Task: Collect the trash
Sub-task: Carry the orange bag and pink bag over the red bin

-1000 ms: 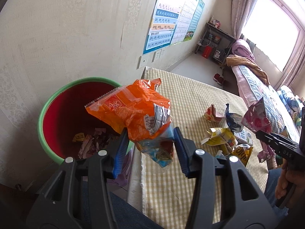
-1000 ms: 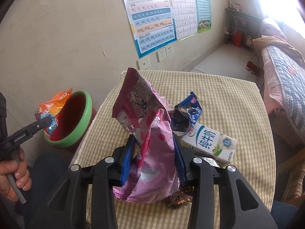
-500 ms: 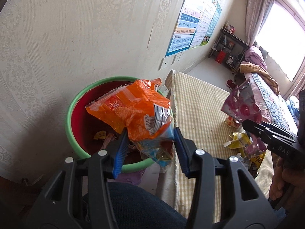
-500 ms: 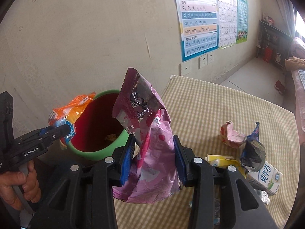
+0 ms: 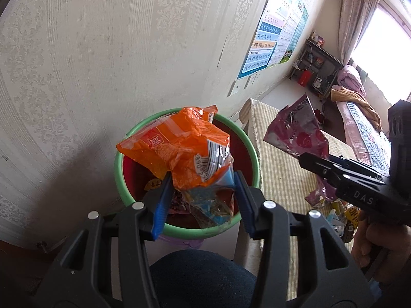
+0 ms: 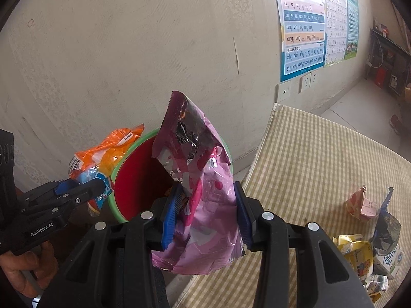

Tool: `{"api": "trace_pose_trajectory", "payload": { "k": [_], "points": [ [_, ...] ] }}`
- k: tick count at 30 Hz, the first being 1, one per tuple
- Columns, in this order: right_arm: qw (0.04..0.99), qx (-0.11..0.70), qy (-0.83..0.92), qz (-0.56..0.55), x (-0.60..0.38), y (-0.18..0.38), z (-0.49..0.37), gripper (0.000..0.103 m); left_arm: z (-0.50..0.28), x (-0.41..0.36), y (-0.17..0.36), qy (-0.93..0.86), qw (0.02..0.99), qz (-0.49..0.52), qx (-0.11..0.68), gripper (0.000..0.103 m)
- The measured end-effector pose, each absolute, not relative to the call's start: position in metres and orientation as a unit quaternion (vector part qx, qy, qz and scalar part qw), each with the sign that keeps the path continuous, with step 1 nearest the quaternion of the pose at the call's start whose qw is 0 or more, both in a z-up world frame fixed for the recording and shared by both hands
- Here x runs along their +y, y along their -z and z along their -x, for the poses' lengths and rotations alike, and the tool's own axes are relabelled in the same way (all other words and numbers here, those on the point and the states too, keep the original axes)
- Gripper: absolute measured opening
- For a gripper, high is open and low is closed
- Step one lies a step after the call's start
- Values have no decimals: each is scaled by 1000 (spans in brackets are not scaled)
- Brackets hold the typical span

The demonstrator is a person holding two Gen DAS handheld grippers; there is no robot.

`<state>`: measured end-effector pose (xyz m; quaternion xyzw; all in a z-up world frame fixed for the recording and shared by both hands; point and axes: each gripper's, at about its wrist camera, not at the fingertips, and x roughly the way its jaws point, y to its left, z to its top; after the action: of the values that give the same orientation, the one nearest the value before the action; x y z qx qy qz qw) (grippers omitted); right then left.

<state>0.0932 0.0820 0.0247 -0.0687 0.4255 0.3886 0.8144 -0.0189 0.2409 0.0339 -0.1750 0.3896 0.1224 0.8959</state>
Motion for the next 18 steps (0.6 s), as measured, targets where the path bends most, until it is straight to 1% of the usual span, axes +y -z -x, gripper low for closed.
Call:
{"api": "trace_pose_trajectory", "payload": {
  "k": [18],
  "points": [
    [789, 457, -399, 92, 146, -9, -120, 41, 0, 271, -28, -102, 886, 171, 418, 46]
  ]
}}
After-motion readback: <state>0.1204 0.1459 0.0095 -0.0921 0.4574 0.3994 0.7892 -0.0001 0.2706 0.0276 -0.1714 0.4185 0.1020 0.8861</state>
